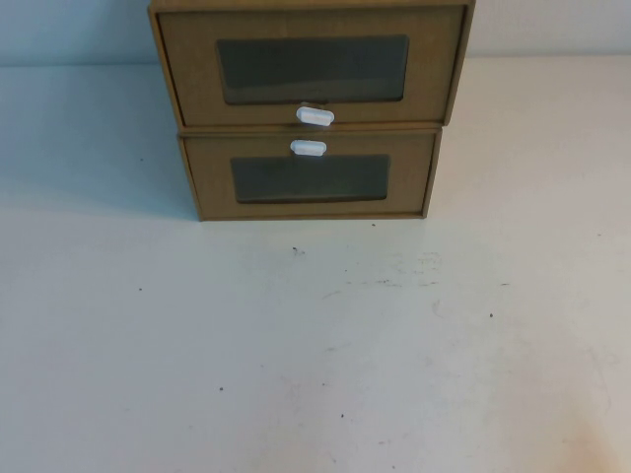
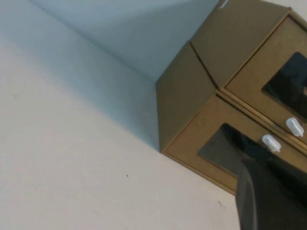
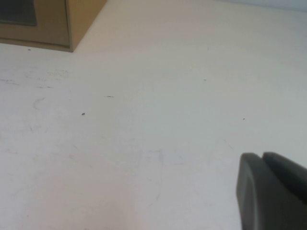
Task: Open the shoe box
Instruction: 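Pull the top drawer of the cardboard box fully open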
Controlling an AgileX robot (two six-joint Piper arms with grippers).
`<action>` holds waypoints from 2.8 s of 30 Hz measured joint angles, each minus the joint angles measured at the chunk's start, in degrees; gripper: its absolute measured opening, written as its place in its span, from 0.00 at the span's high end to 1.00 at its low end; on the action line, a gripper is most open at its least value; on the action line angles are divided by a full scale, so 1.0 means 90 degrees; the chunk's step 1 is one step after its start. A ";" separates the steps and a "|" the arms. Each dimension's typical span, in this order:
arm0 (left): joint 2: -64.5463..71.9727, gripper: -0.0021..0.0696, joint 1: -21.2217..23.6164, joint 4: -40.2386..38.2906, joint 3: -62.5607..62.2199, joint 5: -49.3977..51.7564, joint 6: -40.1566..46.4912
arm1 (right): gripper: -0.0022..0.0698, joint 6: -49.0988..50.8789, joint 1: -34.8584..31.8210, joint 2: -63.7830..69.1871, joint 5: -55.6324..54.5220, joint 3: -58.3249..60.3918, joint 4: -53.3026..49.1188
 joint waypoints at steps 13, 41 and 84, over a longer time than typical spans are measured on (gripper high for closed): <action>0.1686 0.98 0.0000 0.0097 -0.2385 0.2609 0.0997 | 0.99 0.0000 0.0000 0.0000 0.0000 0.0000 0.0000; 1.0014 0.98 -0.0064 -0.0142 -1.1216 0.5371 0.4170 | 0.99 0.0000 0.0000 0.0000 0.0006 0.0000 0.0000; 1.4054 0.98 -0.1572 0.0727 -1.5987 0.5818 0.2960 | 0.99 0.0000 0.0000 0.0000 0.0006 0.0000 0.0000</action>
